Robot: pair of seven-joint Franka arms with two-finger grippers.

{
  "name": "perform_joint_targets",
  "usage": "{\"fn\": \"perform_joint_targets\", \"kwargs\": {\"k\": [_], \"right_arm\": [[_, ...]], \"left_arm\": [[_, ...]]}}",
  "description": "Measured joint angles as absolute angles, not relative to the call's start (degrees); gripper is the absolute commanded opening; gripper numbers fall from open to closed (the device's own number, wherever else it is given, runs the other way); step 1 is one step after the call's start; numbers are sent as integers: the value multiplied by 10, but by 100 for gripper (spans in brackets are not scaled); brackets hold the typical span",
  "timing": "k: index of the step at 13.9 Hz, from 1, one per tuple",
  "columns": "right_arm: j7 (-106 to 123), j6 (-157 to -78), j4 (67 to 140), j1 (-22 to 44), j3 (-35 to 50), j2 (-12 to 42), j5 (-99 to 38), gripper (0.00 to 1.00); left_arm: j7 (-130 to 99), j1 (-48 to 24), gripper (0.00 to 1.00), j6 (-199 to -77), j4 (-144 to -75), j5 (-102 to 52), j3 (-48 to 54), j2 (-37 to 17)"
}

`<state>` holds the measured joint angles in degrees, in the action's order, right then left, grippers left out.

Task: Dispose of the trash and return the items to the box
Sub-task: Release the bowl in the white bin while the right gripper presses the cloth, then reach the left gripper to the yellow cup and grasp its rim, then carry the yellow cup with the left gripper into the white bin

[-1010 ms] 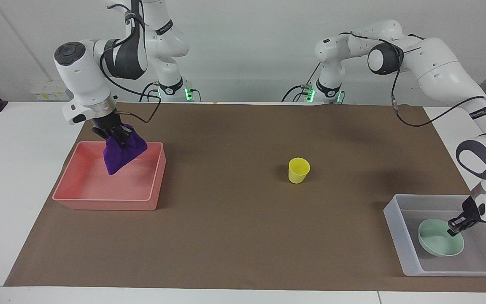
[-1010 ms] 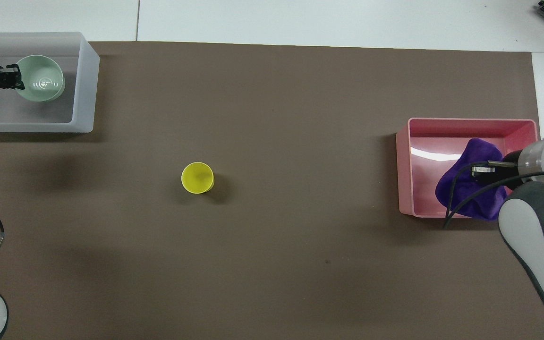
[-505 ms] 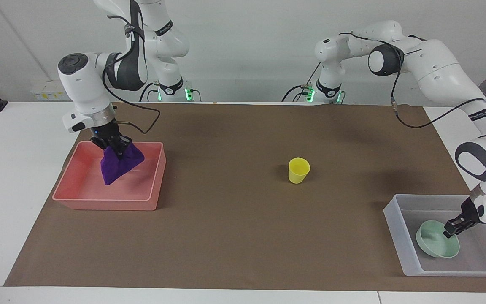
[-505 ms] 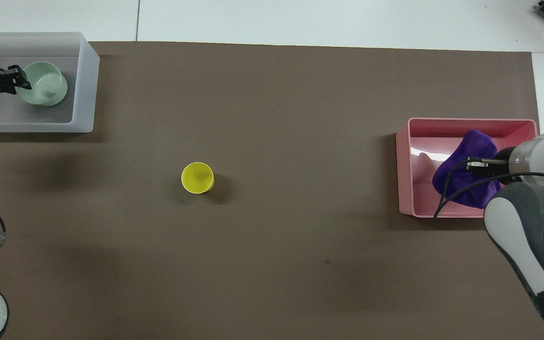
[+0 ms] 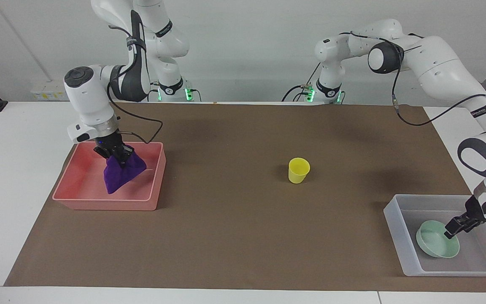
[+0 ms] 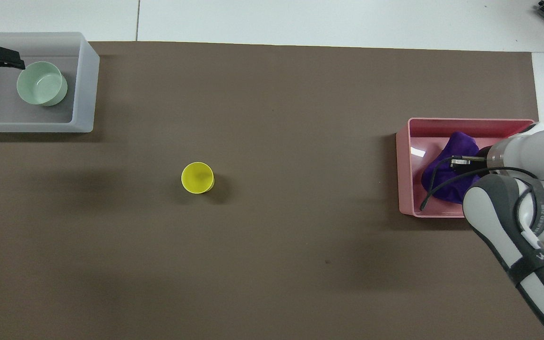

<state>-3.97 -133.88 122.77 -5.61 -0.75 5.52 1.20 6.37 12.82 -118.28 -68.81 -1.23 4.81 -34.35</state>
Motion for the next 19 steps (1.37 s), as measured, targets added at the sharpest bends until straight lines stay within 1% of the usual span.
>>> {"fn": "perform_joint_targets", "kwargs": {"k": [1, 2, 3, 4, 5, 6, 8, 10, 12, 14, 17, 19], "right_arm": [[-40, -1341, 1228, -56, -8, 58, 12, 68], [-40, -1341, 1228, -56, -8, 59, 12, 75], [-40, -1341, 1228, -56, -8, 60, 12, 85], [-40, -1341, 1228, -56, -8, 60, 12, 89], [-40, -1341, 1228, -56, -8, 60, 12, 98], [-40, -1341, 1227, -56, -8, 60, 12, 100], [-40, -1340, 1220, -56, -8, 56, 12, 100], [-40, -1318, 1205, -56, -8, 46, 12, 100], [-40, -1269, 1174, -56, -7, 32, 12, 100], [-40, -1214, 1142, -56, -7, 14, 12, 100], [-40, -1149, 1104, -56, -6, -7, 12, 100], [-40, -1103, 1071, -56, -6, -13, 12, 100]], "left_arm": [[64, 116, 100, -1183, -725, -12, 49, -308], [64, 101, 100, -1182, -764, -12, 50, -274], [63, 85, 100, -1182, -804, -12, 50, -241], [56, 69, 100, -1182, -842, -12, 50, -212], [49, 55, 100, -1182, -873, -12, 50, -190], [42, 38, 100, -1182, -900, -12, 51, -173], [21, -3, 100, -1198, -944, -12, 51, -156], [-13, -46, 100, -1256, -999, -12, 52, -144], [-31, -88, 100, -1320, -1066, -12, 53, -129], [-36, -122, 100, -1343, -1125, -12, 53, -108], [-57, -158, 100, -1357, -1183, -12, 52, -78], [-69, -173, 100, -1401, -1225, -12, 53, -62]]}}
